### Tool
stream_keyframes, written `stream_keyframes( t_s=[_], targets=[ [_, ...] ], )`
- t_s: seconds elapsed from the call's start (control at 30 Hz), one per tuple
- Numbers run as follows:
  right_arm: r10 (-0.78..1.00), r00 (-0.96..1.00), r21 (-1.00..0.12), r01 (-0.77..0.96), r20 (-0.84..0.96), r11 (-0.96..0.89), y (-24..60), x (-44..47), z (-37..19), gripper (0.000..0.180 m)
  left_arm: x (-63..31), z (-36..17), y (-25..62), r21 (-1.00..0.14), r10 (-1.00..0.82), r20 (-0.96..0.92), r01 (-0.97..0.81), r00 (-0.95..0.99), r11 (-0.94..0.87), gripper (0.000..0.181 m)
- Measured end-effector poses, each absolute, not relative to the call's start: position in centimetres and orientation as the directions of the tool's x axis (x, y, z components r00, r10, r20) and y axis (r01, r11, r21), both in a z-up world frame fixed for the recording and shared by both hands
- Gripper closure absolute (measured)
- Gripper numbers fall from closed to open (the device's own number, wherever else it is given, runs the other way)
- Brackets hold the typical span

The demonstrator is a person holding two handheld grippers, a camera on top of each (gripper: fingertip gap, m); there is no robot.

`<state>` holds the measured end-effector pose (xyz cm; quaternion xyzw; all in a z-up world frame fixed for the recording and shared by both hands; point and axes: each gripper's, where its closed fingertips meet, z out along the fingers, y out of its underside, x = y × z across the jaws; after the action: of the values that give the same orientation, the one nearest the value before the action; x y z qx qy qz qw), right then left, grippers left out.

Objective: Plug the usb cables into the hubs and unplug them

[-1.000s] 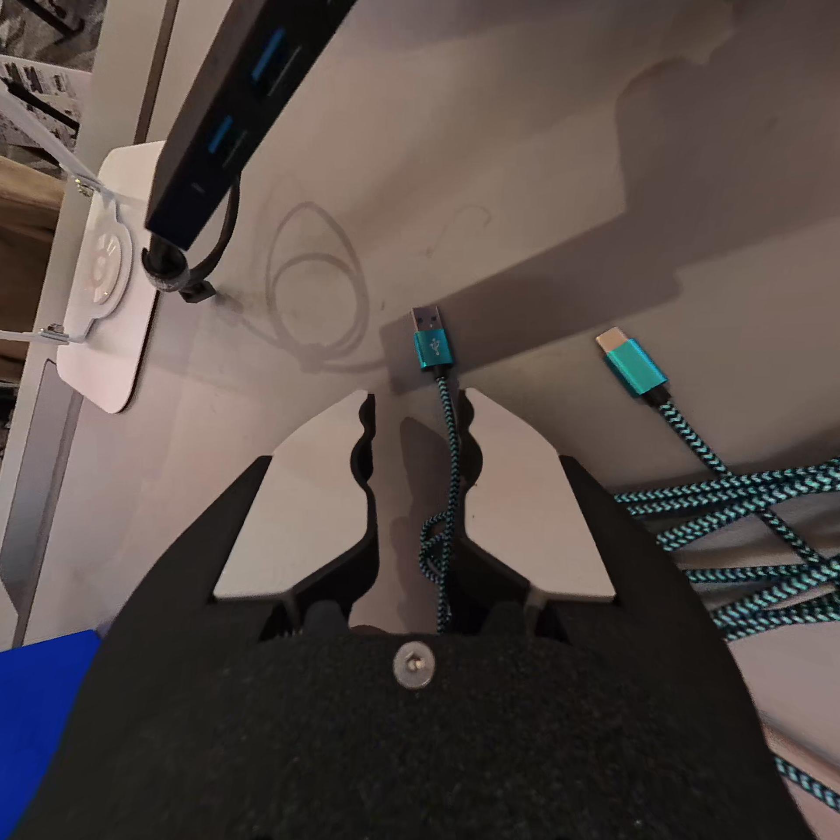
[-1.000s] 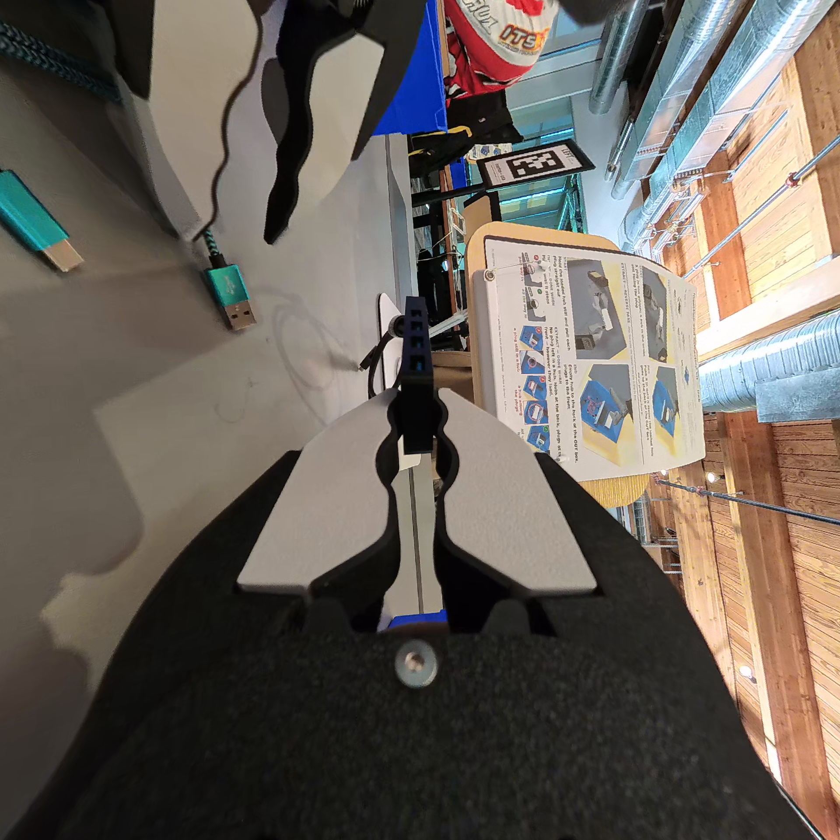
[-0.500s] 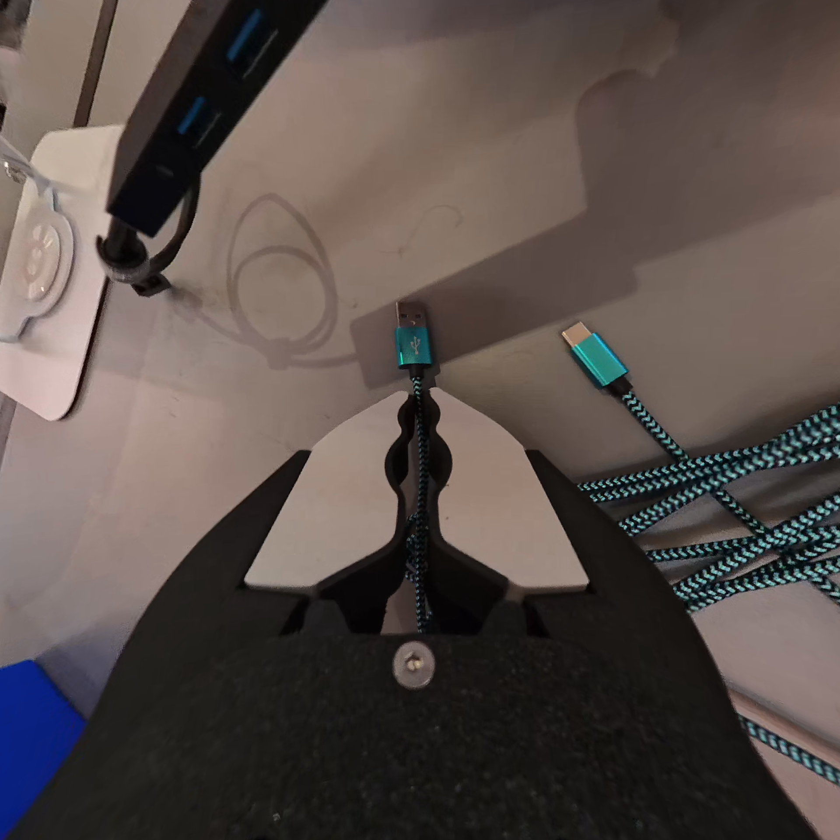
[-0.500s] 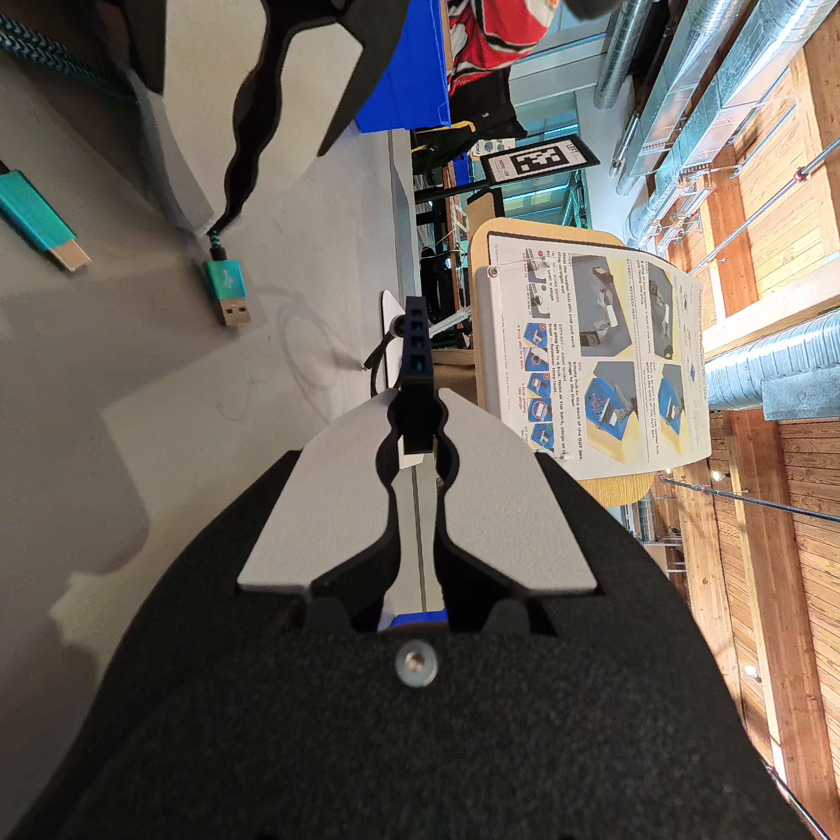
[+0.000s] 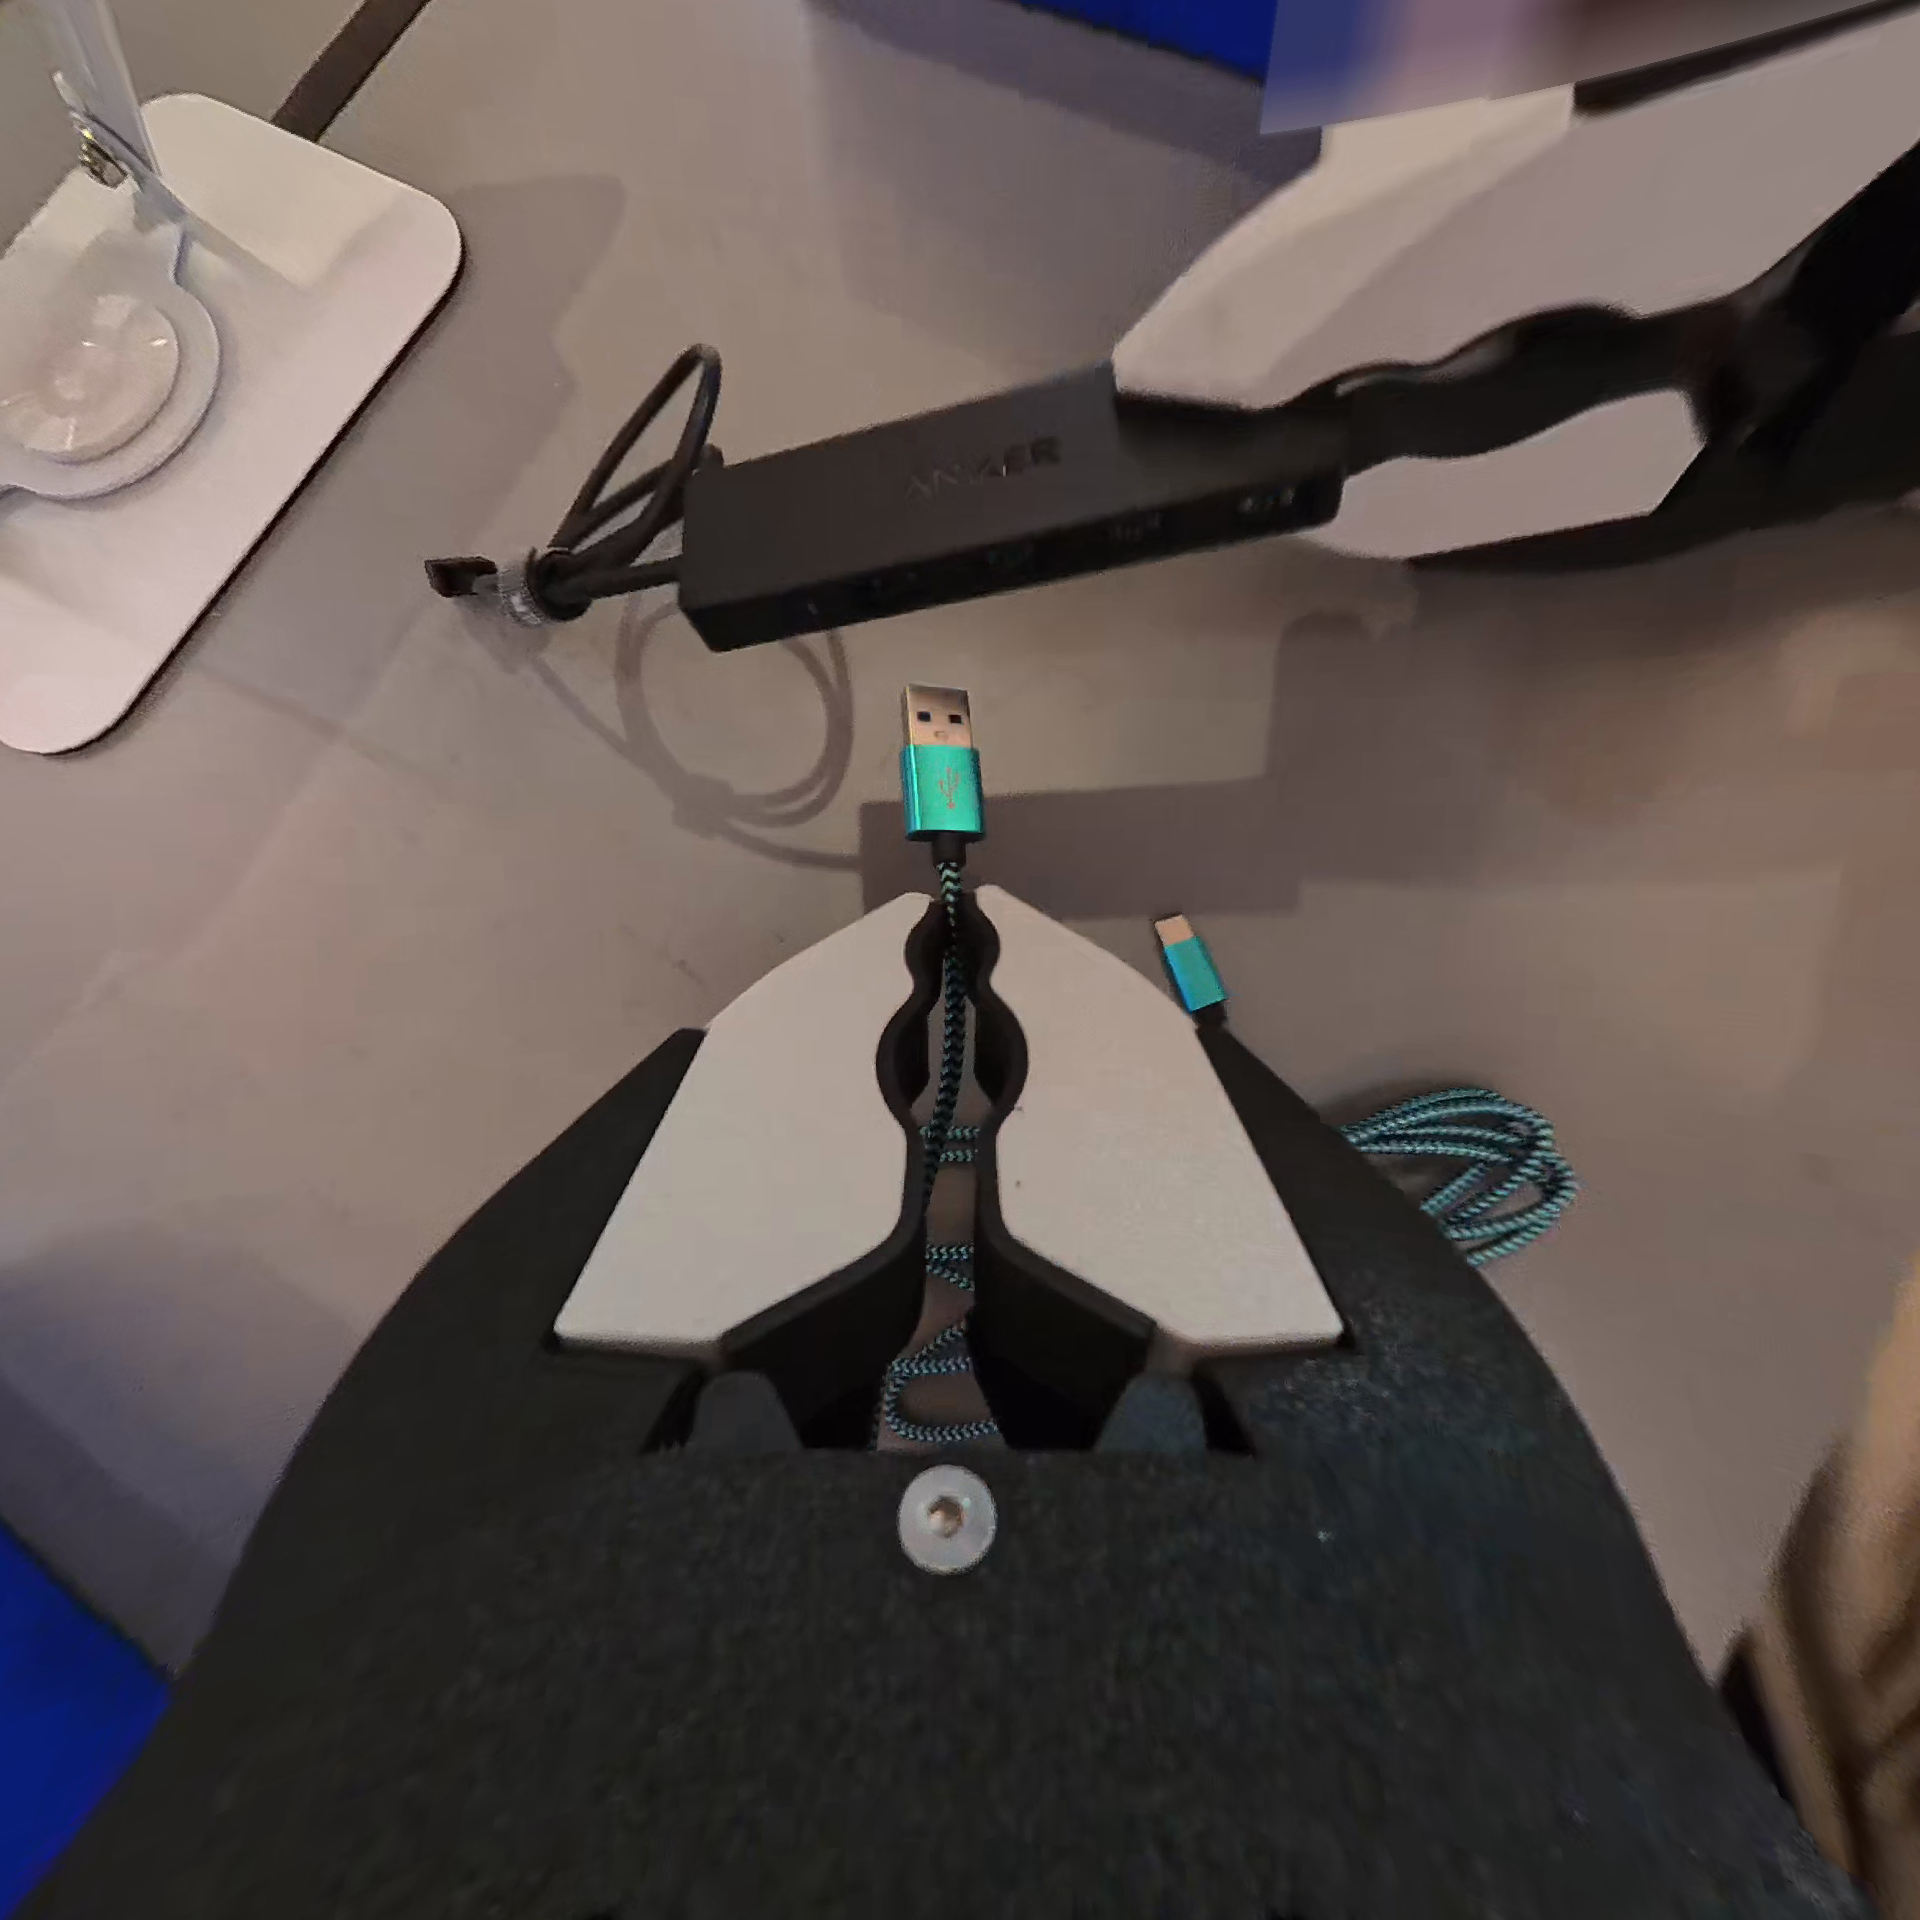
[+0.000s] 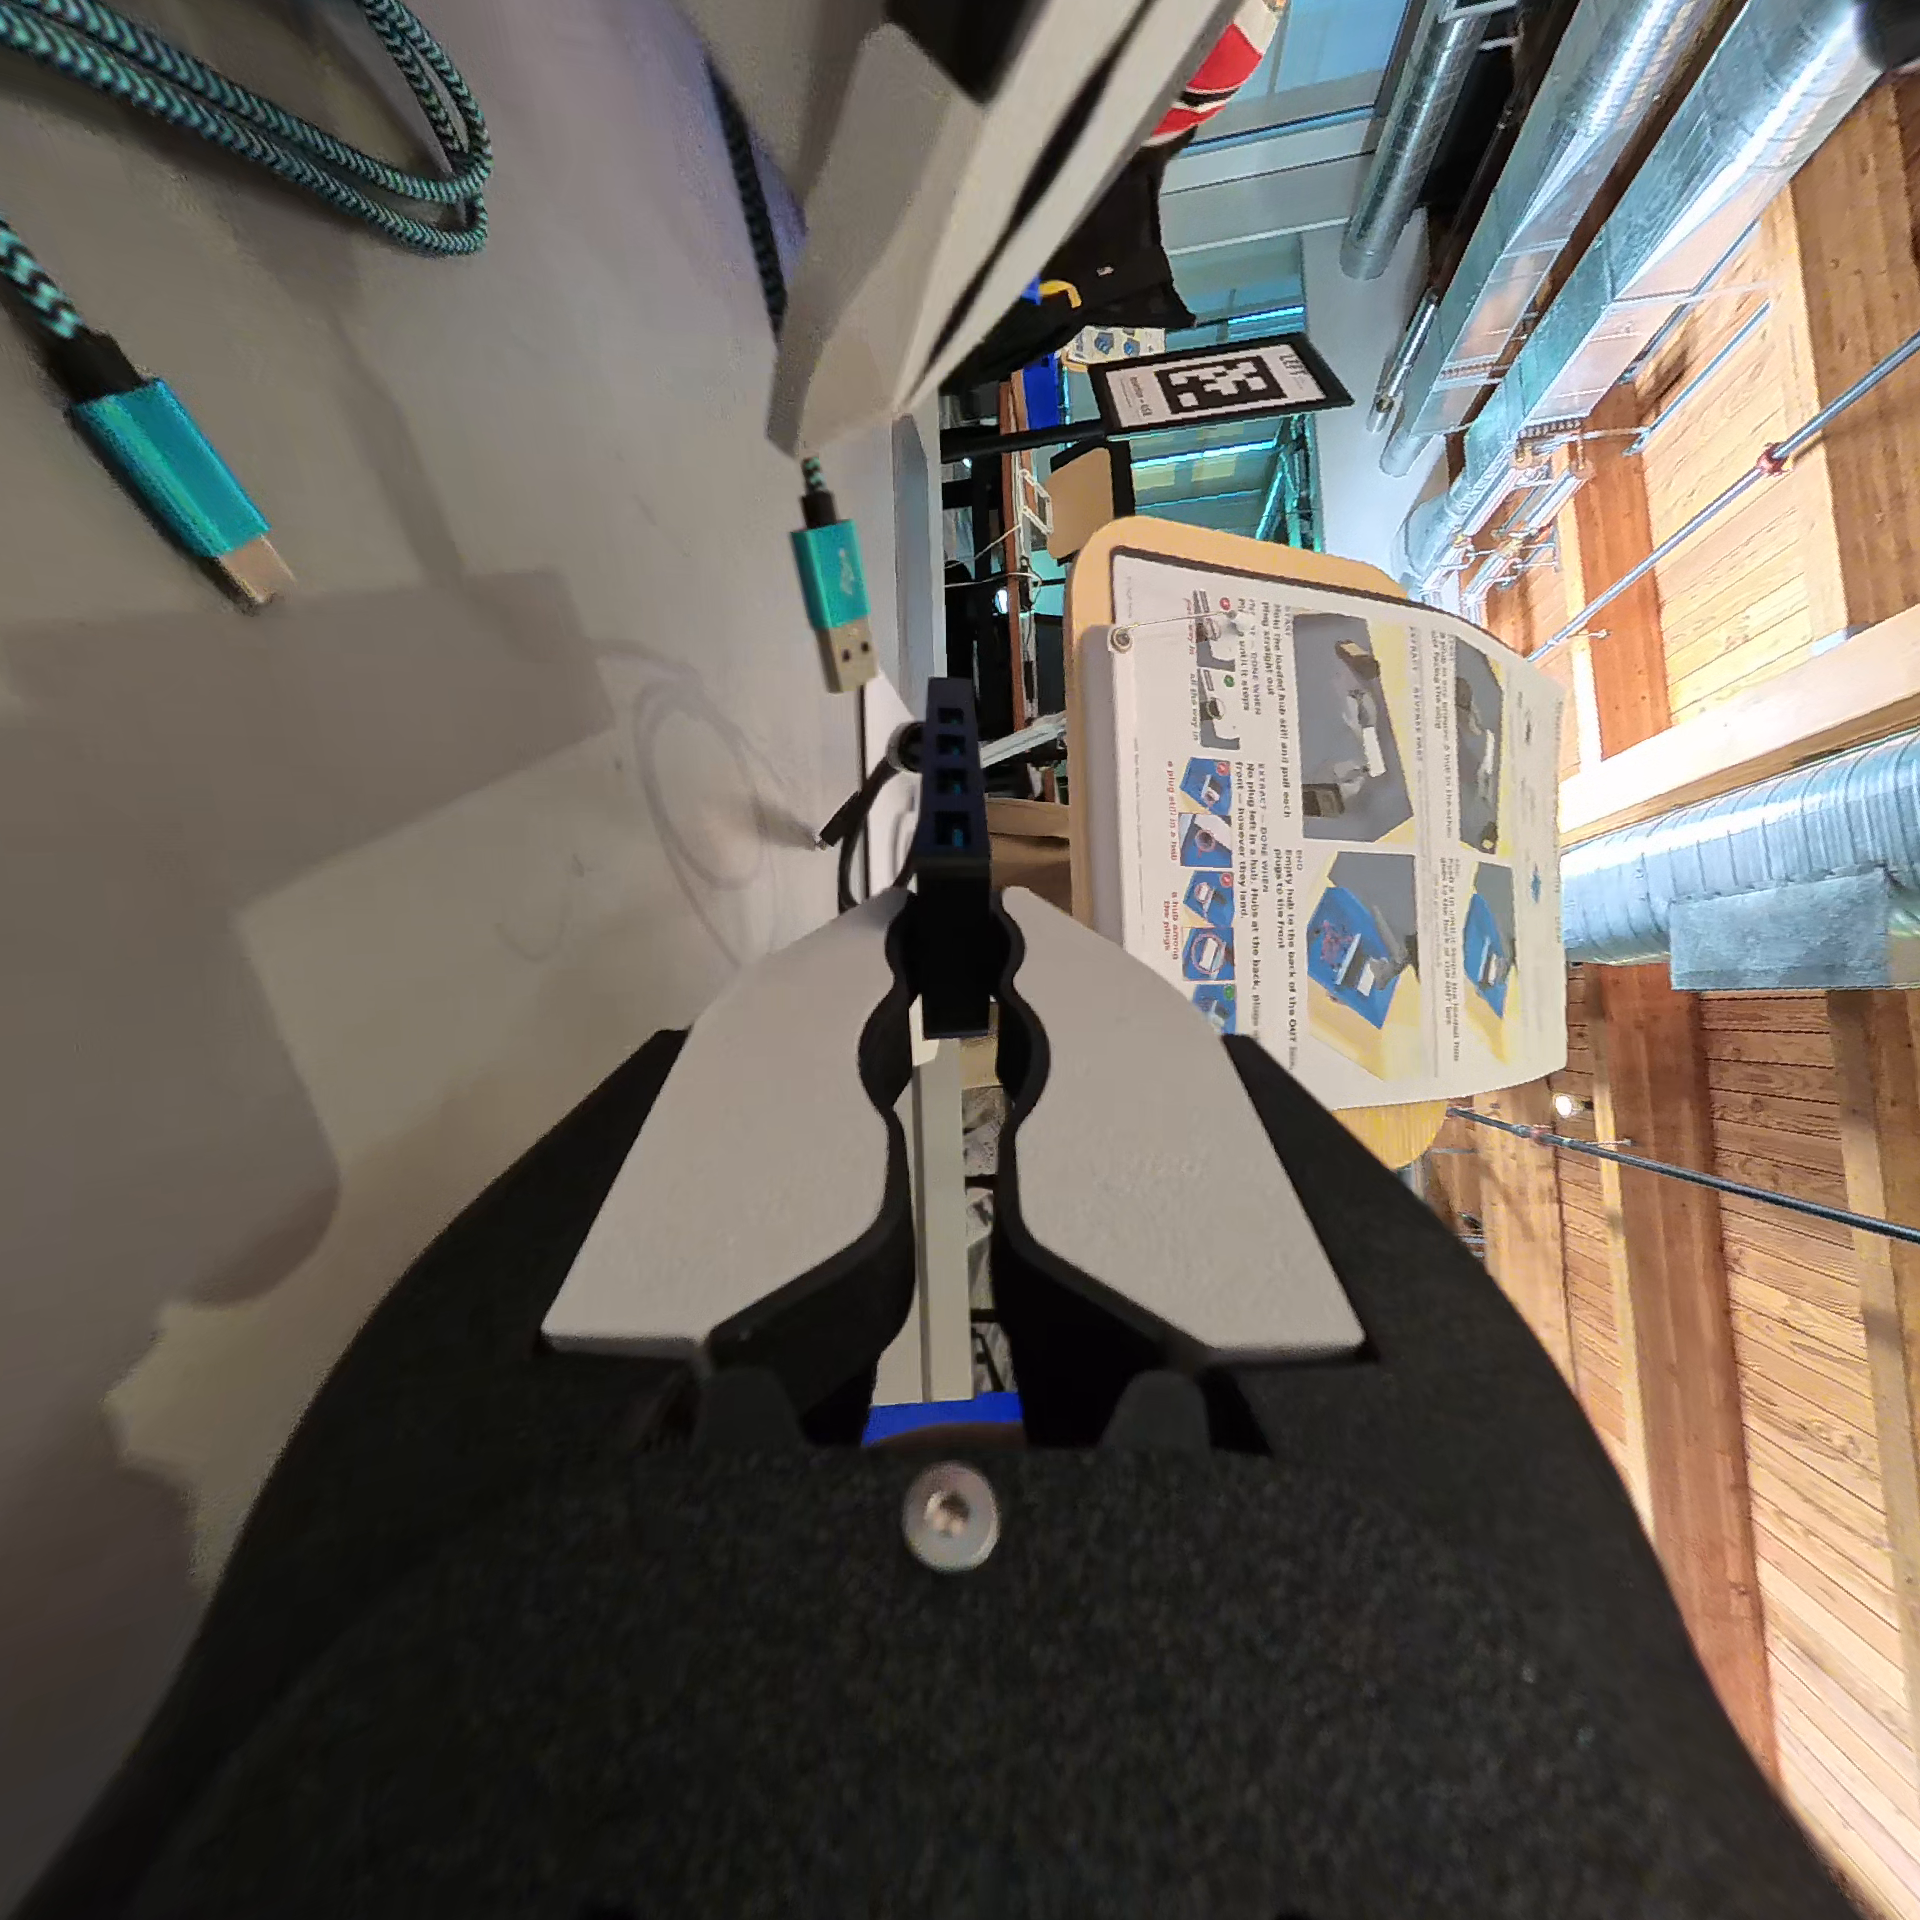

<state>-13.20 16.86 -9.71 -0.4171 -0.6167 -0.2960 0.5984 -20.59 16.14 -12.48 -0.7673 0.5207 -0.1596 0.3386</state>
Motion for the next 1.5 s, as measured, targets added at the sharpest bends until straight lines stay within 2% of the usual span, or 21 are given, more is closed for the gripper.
stream_keyframes(
  t_s=[0.1,0.27,0.4,0.53,0.87,1.07,1.5],
  targets=[
    [0.142,0.115,-0.169,0.868,0.983,0.468,17.1,-13.0,-9.1,0.169,-20.5,-11.6,16.0,-0.694,-0.909,-0.025,-0.662,0.417,-0.284,0.178],
    [0.272,0.382,-0.467,0.771,0.883,0.434,18.0,-12.0,-7.9,0.169,-20.9,-10.4,15.8,-0.694,-0.905,0.027,-0.643,0.425,-0.323,0.178],
    [0.322,0.454,-0.554,0.728,0.831,0.404,18.6,-11.8,-8.3,0.169,-21.0,-8.2,15.4,-0.684,-0.912,0.072,-0.645,0.405,-0.340,0.178],
    [0.301,0.447,-0.538,0.732,0.842,0.418,18.2,-12.3,-8.3,0.169,-21.0,-6.7,15.4,-0.616,-0.912,0.143,-0.687,0.384,-0.386,0.178],
    [0.284,0.444,-0.527,0.734,0.850,0.428,17.9,-12.8,-8.3,0.169,-20.8,-7.3,17.0,-0.405,-0.870,0.268,-0.771,0.414,-0.491,0.178],
    [0.300,0.443,-0.534,0.729,0.845,0.429,17.9,-13.0,-8.3,0.169,-19.6,-7.1,17.2,-0.376,-0.880,0.257,-0.797,0.400,-0.472,0.178],
    [0.243,0.398,-0.466,0.766,0.885,0.442,17.6,-12.9,-8.1,0.169,-20.1,-8.2,16.9,-0.288,-0.876,0.279,-0.835,0.394,-0.468,0.178]
  ],
)
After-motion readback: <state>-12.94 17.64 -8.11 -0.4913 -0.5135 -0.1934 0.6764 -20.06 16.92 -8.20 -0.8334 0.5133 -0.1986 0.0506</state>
